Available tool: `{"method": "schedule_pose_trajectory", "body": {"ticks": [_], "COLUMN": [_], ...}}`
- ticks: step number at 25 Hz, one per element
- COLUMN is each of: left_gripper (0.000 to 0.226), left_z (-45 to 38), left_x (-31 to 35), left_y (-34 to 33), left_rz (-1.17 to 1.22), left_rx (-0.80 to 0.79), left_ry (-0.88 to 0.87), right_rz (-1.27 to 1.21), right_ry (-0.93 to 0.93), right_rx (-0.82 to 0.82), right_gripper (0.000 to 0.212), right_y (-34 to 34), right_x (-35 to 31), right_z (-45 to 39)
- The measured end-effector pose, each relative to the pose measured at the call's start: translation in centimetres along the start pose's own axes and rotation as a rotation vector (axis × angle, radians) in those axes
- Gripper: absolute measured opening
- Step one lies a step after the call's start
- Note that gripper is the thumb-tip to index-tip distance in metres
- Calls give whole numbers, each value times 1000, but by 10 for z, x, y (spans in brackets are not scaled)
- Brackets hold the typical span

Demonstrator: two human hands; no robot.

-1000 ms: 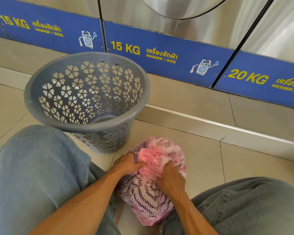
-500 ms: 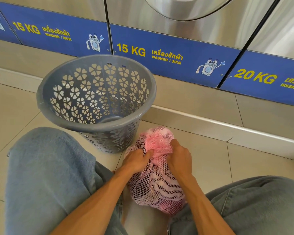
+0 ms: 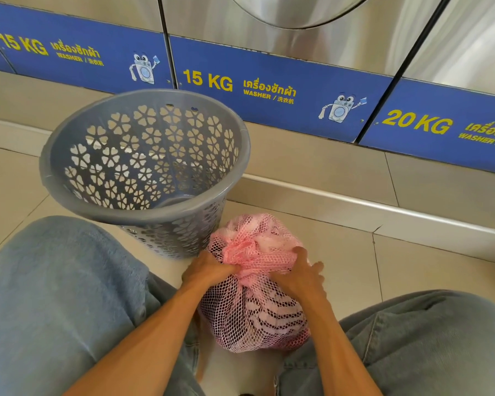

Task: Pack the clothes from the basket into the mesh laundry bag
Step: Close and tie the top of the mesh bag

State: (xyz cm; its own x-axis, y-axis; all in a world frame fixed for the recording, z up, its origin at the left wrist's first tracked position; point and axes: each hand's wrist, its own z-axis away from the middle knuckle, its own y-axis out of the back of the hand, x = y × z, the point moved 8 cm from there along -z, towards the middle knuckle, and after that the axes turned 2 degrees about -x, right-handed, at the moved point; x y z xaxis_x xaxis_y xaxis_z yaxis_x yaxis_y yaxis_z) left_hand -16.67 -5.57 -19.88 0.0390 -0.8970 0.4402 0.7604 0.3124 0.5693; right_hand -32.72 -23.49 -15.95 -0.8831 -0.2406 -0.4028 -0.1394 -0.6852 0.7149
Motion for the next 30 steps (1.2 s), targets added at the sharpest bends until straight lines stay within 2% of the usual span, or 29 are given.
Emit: {"method": "schedule_pose_trajectory", "body": {"ticks": [3, 5, 7, 10, 13, 15, 20, 24, 30], "left_gripper": [131, 130, 114, 80, 61, 52, 35, 63, 29], "left_z": [-4, -7, -8, -2, 5, 9, 18, 27, 37], "left_x": [6, 9, 10, 14, 13, 14, 24, 39, 75], "left_y": [2, -2, -5, -4, -5, -8, -11, -15, 1], "left_rz": [99, 116, 65, 77, 62, 16, 93, 238, 349], "left_rx": [44, 19, -43, -94, -62, -68, -77, -81, -103], "left_ry": [-34, -66, -100, -147, -179, -196, -229, -241, -310], "right_rz": [-37, 26, 80, 88, 117, 113, 13, -76, -195], "right_ry": [-35, -15, 2, 7, 14, 15, 47, 70, 131], "right_rx": [-129, -186, -172, -82, -21, 0, 36, 115, 240], "right_gripper": [123, 126, 126, 103, 69, 56, 50, 44, 35], "right_y": [-13, -23, -29, -24, -19, -19, -12, 3, 39], "right_x": [13, 14, 15, 15, 12, 13, 16, 23, 21], "right_z": [0, 5, 4, -2, -1, 0, -1, 0, 0]}}
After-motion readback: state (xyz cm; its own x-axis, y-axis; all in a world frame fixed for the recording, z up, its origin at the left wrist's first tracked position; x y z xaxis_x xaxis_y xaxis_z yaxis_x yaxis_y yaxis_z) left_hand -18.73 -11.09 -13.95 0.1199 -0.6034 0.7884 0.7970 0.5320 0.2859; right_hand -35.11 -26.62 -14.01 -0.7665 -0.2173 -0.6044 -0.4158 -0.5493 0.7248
